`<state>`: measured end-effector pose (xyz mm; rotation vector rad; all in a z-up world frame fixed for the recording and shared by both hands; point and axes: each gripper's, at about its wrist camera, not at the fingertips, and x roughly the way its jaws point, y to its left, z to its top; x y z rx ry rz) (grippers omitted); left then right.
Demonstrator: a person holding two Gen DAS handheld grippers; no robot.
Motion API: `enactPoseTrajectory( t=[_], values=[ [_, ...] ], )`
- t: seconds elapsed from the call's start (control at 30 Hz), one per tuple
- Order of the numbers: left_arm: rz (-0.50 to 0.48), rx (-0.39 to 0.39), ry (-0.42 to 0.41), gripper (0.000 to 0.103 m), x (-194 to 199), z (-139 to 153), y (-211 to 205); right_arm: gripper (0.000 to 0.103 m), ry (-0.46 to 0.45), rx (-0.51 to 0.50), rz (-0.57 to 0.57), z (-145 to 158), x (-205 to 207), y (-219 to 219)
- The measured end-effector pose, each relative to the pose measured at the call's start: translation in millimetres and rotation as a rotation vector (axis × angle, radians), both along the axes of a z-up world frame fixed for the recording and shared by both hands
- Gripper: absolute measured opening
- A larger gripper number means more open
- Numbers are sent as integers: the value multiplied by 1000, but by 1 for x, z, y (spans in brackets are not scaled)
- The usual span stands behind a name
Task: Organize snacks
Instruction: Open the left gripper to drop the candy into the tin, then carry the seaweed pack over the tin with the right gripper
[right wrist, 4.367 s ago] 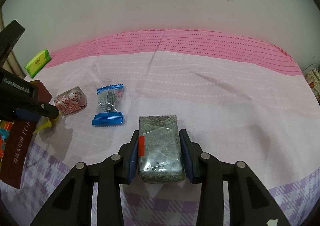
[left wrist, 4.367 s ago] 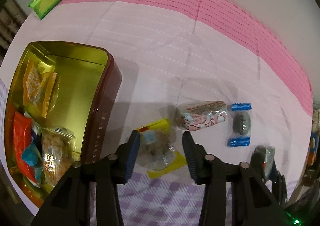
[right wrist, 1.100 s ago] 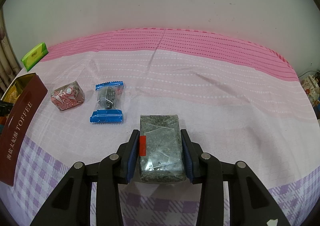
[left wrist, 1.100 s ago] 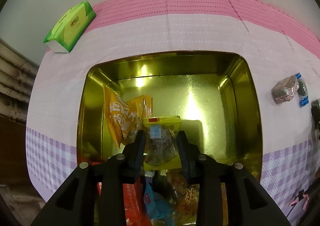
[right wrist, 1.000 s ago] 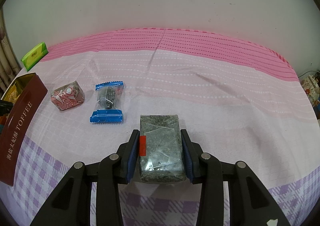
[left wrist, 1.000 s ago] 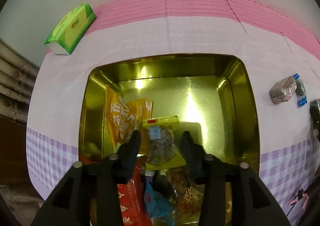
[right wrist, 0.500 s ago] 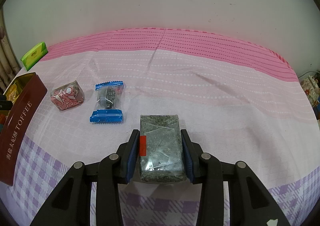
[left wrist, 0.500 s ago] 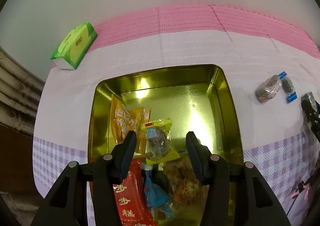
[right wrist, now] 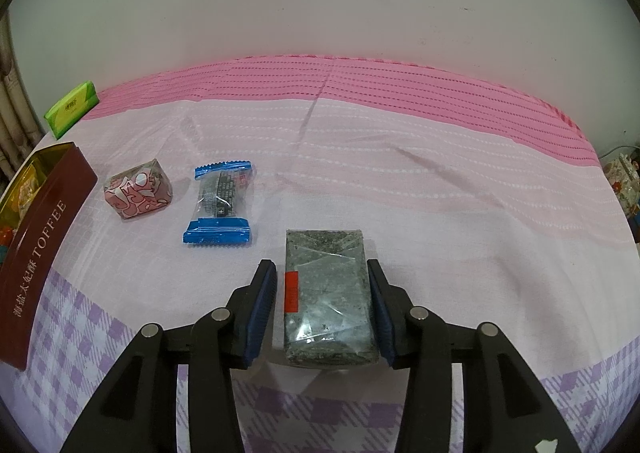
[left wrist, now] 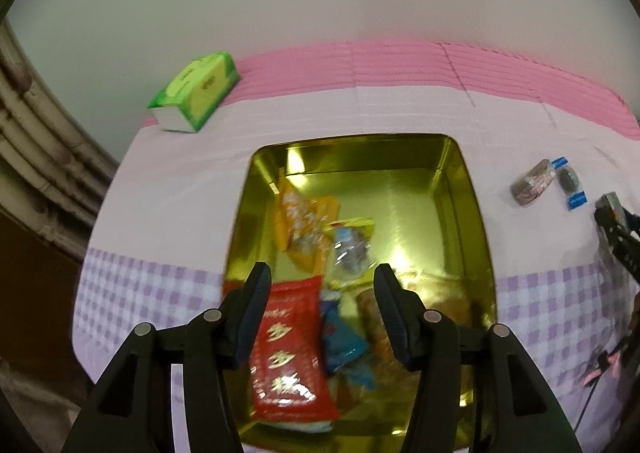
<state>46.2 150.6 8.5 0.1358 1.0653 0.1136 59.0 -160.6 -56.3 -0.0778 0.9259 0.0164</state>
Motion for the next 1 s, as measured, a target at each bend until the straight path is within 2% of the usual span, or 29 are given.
enactPoseTrajectory(
  t=[0.3, 0.4, 0.77, 0.83, 1.0],
  values=[
    [69, -5, -31, 60, -26, 5, 31, 41, 4, 1, -16, 1, 0, -1],
    [94, -12, -34, 60, -31, 3, 41, 34, 10, -6, -25, 2, -1, 2],
    [157, -44, -42, 69, -35, -2, 69, 33, 66, -49, -51, 5, -3, 14],
    [177, -46, -43, 73, -36, -2, 75, 33, 71, -48, -50, 8, -5, 20],
    [238, -47, -54, 76, -38, -2, 93, 33, 62, -25, -31, 23, -9, 37]
  ],
)
